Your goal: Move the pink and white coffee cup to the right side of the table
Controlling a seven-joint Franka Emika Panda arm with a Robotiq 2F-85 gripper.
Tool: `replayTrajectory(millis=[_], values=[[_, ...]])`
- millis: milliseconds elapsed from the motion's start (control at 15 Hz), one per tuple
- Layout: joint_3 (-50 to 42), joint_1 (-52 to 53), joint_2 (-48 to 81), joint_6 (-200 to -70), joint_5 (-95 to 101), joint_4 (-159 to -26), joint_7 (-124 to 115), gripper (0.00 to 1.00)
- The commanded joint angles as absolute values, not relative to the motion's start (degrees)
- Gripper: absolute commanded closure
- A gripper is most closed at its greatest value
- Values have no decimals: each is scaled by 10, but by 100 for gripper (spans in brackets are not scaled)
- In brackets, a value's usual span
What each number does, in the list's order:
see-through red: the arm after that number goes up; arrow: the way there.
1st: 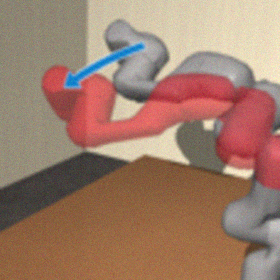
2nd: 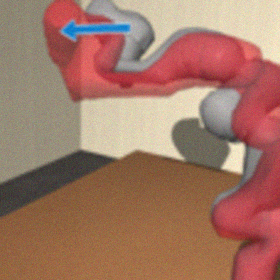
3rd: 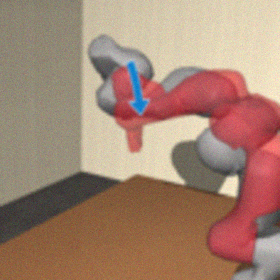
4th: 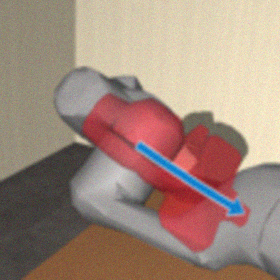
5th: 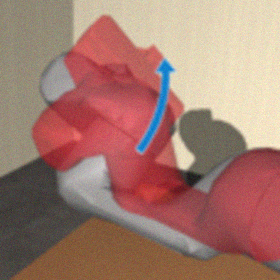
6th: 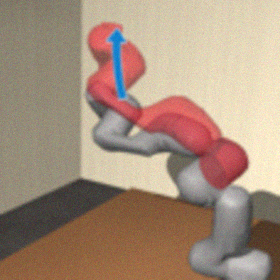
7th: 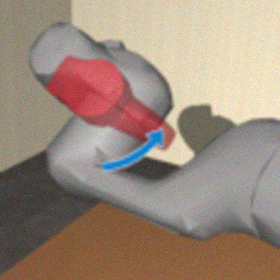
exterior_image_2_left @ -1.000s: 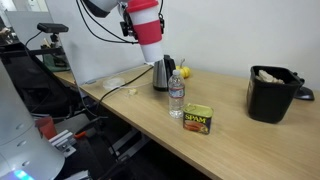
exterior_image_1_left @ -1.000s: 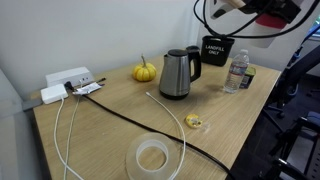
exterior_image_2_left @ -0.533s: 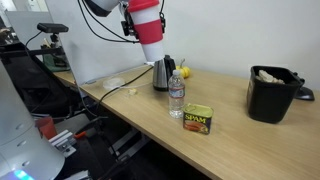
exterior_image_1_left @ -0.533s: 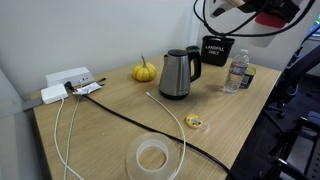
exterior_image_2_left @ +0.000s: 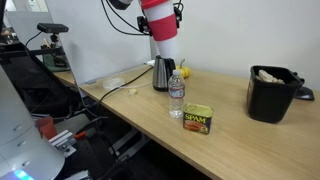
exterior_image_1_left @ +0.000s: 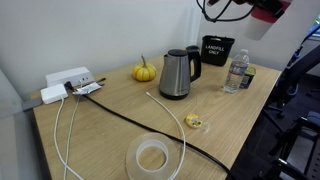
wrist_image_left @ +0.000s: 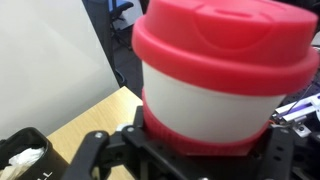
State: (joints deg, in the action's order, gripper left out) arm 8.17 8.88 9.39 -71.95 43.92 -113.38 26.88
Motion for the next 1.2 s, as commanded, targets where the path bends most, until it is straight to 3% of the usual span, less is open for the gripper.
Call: replayTrajectory(millis=[0,533,600,1133], values=[[72,70,140,-679,390,-1059,244,33],[55,57,210,-617,330,-948,186,33],[60,57,194,-646,349,-978,196,8],[60,57,204,-631,345,-961,191,8]])
